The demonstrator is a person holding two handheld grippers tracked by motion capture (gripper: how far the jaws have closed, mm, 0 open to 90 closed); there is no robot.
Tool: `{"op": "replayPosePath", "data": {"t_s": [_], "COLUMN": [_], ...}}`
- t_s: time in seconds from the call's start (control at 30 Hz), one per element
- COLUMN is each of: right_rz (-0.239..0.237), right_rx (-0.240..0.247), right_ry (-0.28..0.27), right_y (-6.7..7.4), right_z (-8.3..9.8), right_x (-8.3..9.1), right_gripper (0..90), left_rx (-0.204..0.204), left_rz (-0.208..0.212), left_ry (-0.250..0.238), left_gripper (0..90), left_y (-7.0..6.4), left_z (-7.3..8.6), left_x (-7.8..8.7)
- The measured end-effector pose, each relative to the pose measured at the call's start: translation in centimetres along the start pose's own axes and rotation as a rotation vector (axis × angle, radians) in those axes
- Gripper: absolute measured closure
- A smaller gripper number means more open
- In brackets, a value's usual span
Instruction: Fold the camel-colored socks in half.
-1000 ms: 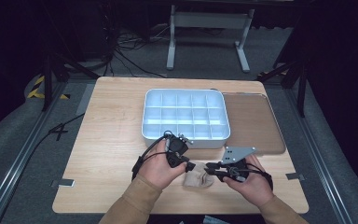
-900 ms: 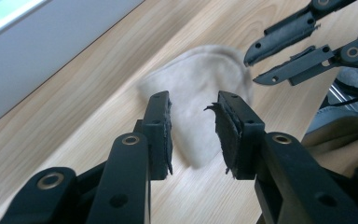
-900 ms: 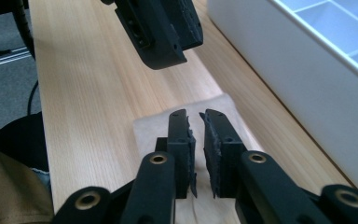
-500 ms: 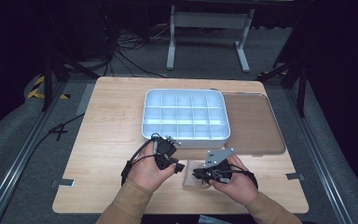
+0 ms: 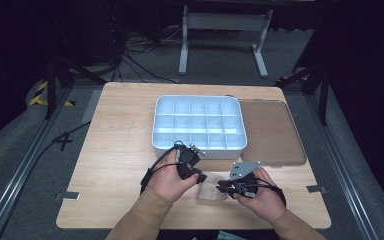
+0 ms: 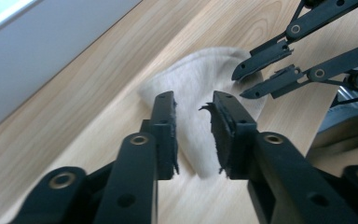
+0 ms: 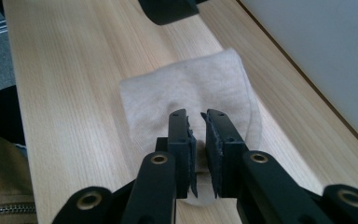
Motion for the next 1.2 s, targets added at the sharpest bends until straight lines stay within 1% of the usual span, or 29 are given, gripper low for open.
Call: {"op": "replayPosePath", "data": {"t_s": [0.07,0.1,0.13,0.17,0.2,0.23,0.33,0.37,0.43,0.47,0.53,0.57,0.63,0.67,0.73,0.8,0.87,0.97,1.07,1.17,1.2], "right_rz": [0.005,0.005,0.008,0.009,0.012,0.011,0.015,0.015,0.017,0.015,0.021,0.022,0.023,0.022,0.021,0.016,0.006,0.010,0.017,0.017,0.019], "right_rx": [-0.008,-0.008,-0.009,-0.012,-0.012,-0.015,-0.017,-0.018,-0.021,-0.021,-0.022,-0.028,-0.033,-0.038,-0.047,-0.051,-0.066,-0.063,-0.045,-0.043,-0.044], "right_ry": [0.002,-0.001,-0.002,-0.001,0.000,0.002,0.004,0.006,0.011,0.012,0.012,0.014,0.019,0.022,0.026,0.020,0.012,0.010,0.011,0.011,0.011], "right_y": [-0.1,-0.1,-0.1,-0.2,-0.2,-0.2,-0.2,-0.2,-0.2,-0.2,-0.4,-0.4,-0.6,-0.6,-0.8,-0.8,-1.1,-1.2,-1.3,-1.4,-1.5], "right_z": [0.3,0.4,0.6,0.7,0.8,1.0,1.3,1.4,1.7,1.8,2.0,2.2,2.5,2.7,3.1,3.2,3.3,3.3,3.3,3.2,3.2], "right_x": [0.1,0.1,0.2,0.2,0.2,0.3,0.2,0.1,0.1,0.1,0.1,0.1,0.0,0.0,-0.3,-0.4,-0.4,-0.5,-0.5,-0.5,-0.5], "right_gripper": [80.7,80.7,80.8,80.9,80.9,81.0,81.3,81.4,81.4,81.4,81.2,81.1,81.1,81.1,81.1,81.1,81.1,81.1,81.2,81.2,81.2], "left_rx": [-0.018,-0.021,-0.036,-0.036,-0.049,-0.052,-0.056,-0.065,-0.061,-0.052,-0.058,-0.050,-0.048,-0.051,-0.042,-0.036,-0.033,-0.028,-0.035,-0.036,-0.036], "left_rz": [0.006,0.000,-0.002,-0.002,0.002,0.002,-0.008,-0.013,-0.021,-0.024,-0.029,-0.028,-0.027,-0.025,-0.020,-0.022,-0.022,-0.028,-0.032,-0.030,-0.030], "left_ry": [0.000,0.005,0.006,0.006,0.020,0.025,0.063,0.072,0.090,0.097,0.119,0.126,0.135,0.143,0.139,0.144,0.155,0.160,0.141,0.121,0.121], "left_gripper": [75.1,76.4,77.5,78.6,79.5,80.4,82.7,83.2,84.0,84.2,84.7,85.0,85.3,85.4,85.7,86.0,86.1,86.1,85.5,84.1,83.6], "left_y": [-0.1,-0.2,-0.2,-0.2,-0.3,-0.3,-0.2,0.0,0.2,0.2,0.5,0.5,0.6,0.7,0.7,0.7,0.8,0.9,0.9,0.9,0.9], "left_z": [-0.3,-0.3,-0.5,-0.5,-0.6,-0.6,-0.4,-0.3,-0.2,-0.1,0.1,0.2,0.3,0.4,0.4,0.4,0.6,0.7,0.6,0.4,0.4], "left_x": [-0.5,-0.7,-1.0,-1.0,-1.6,-1.9,-2.8,-3.1,-3.6,-3.8,-4.2,-4.4,-4.8,-4.8,-4.8,-4.8,-4.7,-4.6,-4.4,-4.0,-4.0]}}
Point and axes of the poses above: each handheld gripper's, and its own axes: x roughly backward along the jaws, z roughly out of its underside, y roughly to its left, the point moved 10 cm from there along -x, roughly forward along the jaws, and after that the axes turned 1 degree about -y, right-handed, at the moved point
